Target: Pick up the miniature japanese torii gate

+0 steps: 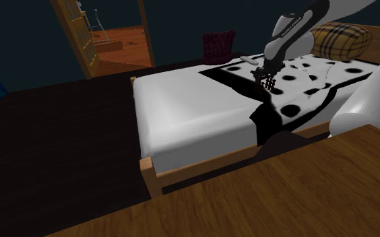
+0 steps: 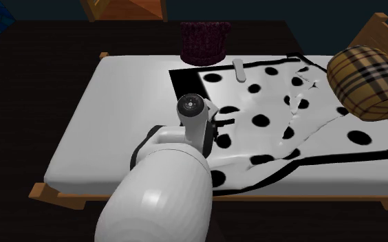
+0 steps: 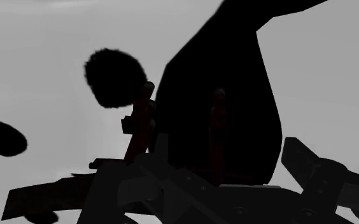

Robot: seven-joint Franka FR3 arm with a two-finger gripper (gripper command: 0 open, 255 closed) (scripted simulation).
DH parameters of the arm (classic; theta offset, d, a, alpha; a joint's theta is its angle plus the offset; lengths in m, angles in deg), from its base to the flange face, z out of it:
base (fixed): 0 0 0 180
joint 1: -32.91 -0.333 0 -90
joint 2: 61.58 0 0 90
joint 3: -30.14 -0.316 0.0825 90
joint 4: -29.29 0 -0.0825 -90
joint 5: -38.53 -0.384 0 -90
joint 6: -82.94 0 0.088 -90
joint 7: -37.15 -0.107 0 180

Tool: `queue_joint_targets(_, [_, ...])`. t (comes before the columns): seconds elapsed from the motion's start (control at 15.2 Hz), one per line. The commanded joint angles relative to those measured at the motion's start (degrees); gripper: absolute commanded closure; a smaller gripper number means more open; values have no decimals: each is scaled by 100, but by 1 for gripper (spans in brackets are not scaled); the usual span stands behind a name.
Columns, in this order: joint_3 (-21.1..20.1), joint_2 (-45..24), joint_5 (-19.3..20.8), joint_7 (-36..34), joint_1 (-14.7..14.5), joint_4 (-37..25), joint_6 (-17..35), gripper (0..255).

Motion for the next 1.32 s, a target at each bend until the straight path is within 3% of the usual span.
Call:
queue_joint_targets(0.0, [53, -197, -130, 76, -26, 8, 228, 0])
queue_joint_targets(0.46, [98, -632, -499, 326, -97, 109, 736, 0])
queue_joint_targets(0.53, [97, -662, -531, 344, -104, 95, 749, 255])
queue_joint_targets(1.06, [97, -672, -546, 355, -106, 87, 750, 255])
queue_joint_targets(1.25, [98, -470, -338, 215, -80, 78, 554, 255])
